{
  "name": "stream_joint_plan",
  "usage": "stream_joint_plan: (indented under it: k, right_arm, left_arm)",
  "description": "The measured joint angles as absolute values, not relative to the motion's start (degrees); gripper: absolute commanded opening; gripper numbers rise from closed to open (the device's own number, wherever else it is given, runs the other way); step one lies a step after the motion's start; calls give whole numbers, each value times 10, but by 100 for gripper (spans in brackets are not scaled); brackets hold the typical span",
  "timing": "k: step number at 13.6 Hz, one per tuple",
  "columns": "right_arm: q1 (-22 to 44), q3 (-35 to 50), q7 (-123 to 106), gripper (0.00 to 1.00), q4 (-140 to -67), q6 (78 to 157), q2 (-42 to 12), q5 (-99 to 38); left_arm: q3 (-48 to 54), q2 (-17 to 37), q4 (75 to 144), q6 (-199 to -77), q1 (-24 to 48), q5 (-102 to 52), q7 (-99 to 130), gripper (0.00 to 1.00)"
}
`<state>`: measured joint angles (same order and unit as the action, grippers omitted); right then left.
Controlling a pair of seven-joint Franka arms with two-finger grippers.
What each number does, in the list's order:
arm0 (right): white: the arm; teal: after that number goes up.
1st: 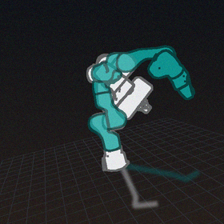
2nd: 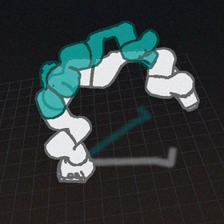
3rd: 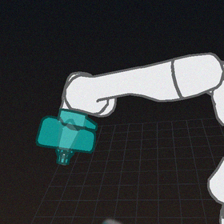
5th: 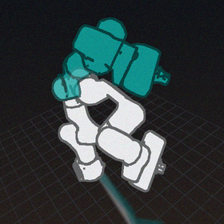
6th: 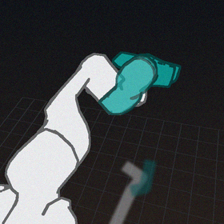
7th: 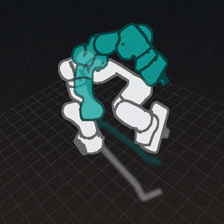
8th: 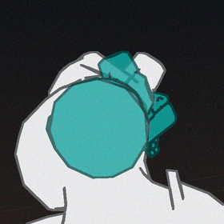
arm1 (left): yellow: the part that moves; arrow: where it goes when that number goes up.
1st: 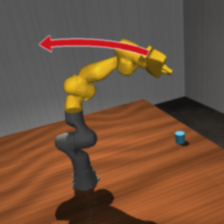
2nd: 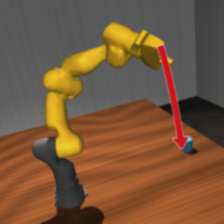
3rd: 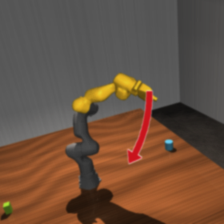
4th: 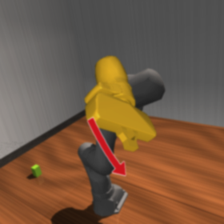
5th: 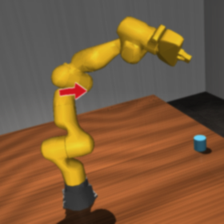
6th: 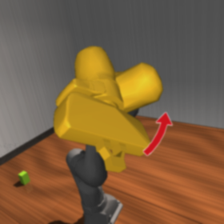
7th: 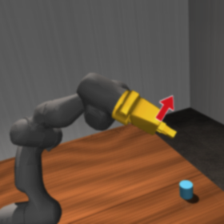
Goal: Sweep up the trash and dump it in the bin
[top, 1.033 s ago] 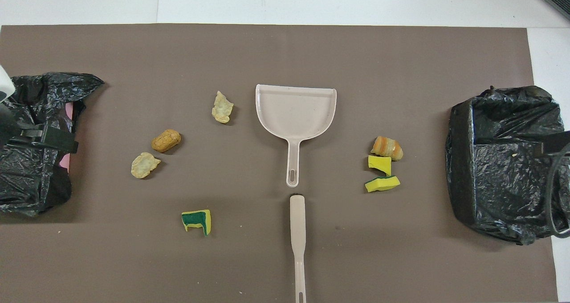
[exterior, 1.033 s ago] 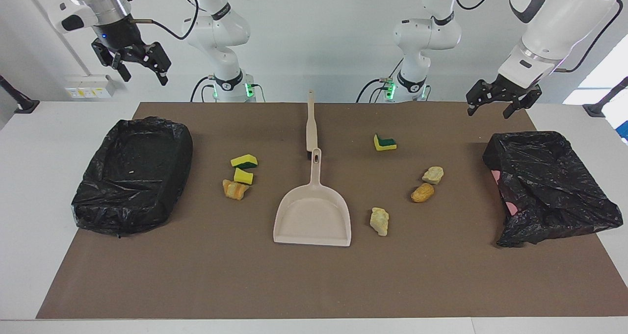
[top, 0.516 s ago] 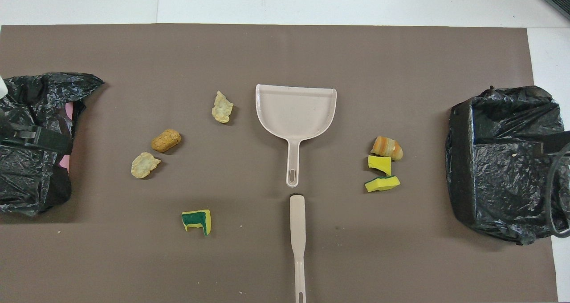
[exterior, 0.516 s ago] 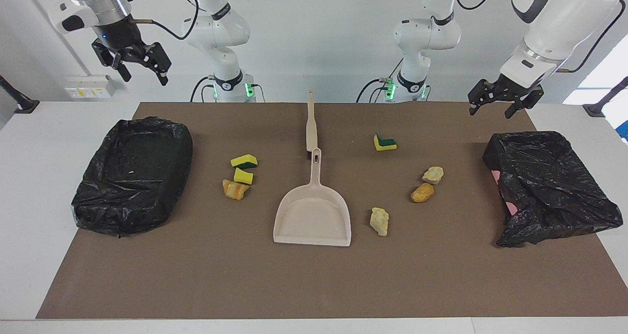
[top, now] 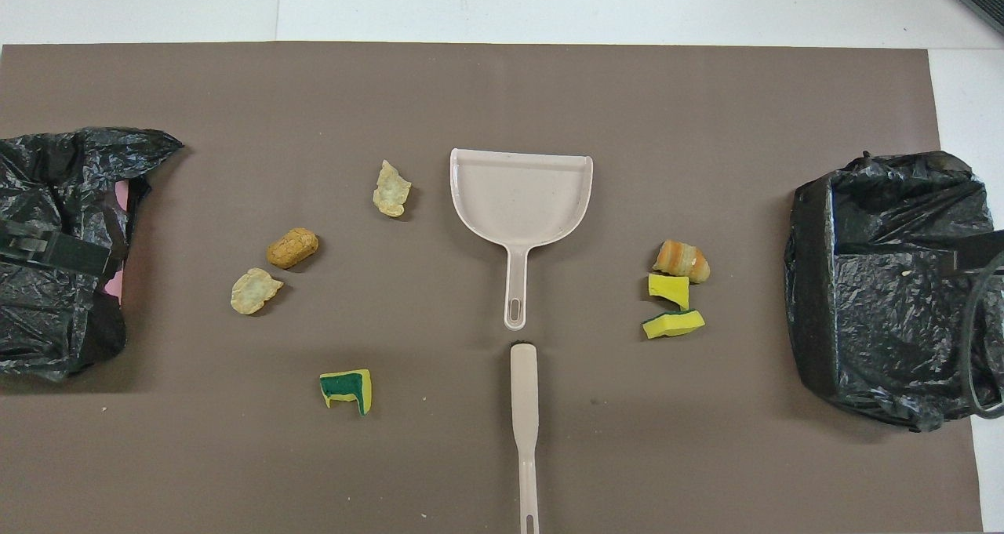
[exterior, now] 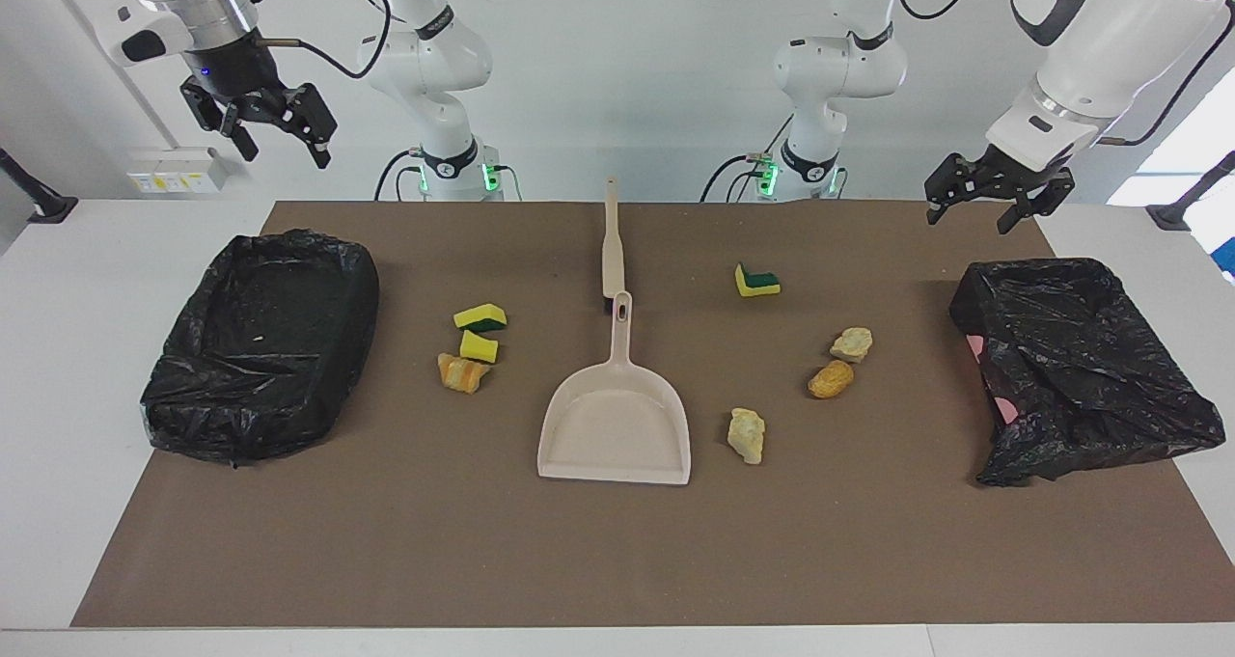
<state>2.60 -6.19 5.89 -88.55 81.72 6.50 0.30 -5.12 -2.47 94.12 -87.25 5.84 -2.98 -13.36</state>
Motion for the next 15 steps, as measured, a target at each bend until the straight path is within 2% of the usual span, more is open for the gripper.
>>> stream_joint_plan:
  k: [7, 15]
  right_arm:
    - [29, -58, 54, 100, -885, 817, 67, 3]
    - [33, -58, 53, 100, -886, 817, 70, 3]
  left_arm:
    - [-38, -19, 984, -880, 64, -90, -168, 100]
    - [-29, -38, 1129, -1003, 189, -117, -115, 100]
